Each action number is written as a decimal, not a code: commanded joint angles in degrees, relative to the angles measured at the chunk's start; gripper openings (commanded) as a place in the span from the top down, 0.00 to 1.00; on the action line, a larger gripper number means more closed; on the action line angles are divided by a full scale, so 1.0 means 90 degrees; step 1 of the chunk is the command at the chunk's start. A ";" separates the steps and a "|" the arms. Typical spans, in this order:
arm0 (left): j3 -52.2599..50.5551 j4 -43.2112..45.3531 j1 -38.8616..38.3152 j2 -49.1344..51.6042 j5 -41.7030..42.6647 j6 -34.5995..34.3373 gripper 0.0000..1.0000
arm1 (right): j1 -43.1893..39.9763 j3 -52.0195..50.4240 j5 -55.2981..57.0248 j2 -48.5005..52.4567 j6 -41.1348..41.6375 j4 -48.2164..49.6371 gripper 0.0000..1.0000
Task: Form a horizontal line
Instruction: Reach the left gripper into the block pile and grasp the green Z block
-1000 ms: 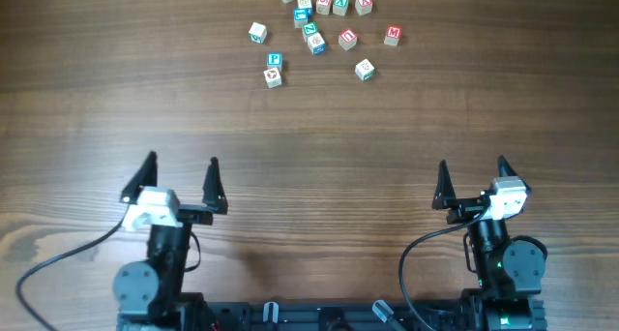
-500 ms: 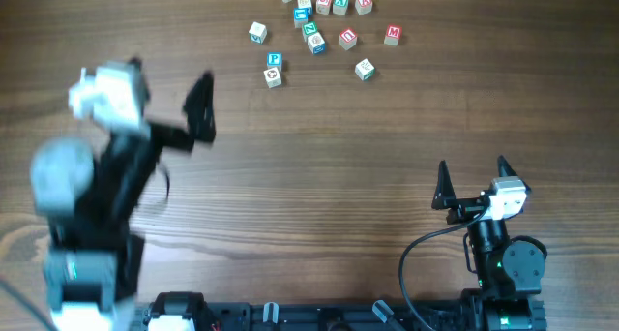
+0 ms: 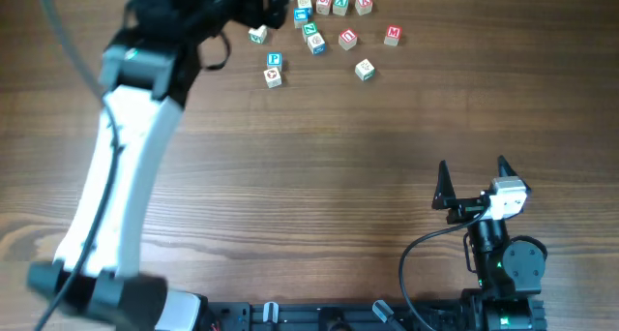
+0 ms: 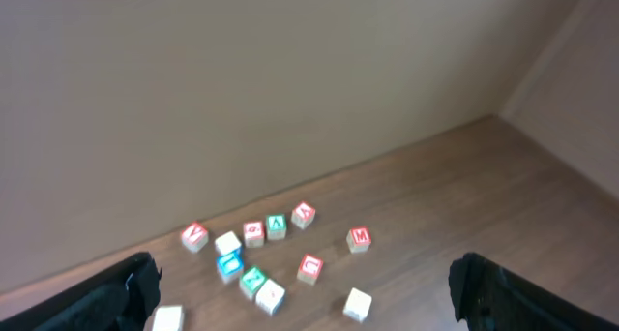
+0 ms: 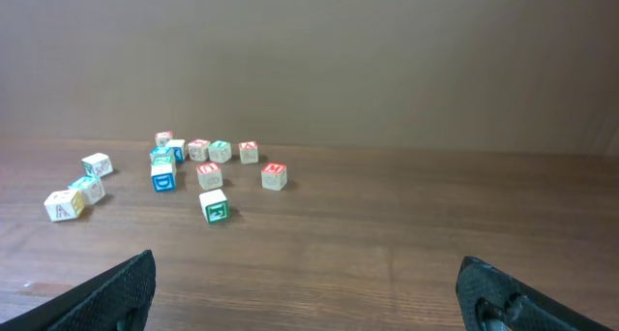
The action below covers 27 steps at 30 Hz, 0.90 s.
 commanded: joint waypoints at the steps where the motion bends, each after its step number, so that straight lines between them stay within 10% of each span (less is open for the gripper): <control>1: 0.0160 0.0408 -0.0168 0.0593 0.0104 0.0160 0.00 | -0.0024 -0.0005 0.0066 -0.0034 -0.0085 0.0015 0.00; 12: 0.0160 0.0916 -0.0260 0.2132 0.0061 -0.0447 0.00 | -0.0024 -0.0005 0.0066 -0.0034 -0.0085 0.0015 0.00; 27: 0.0160 0.1996 -0.1348 0.4197 -0.3915 -0.2754 0.00 | -0.0024 -0.0005 0.0066 -0.0034 -0.0087 0.0015 0.00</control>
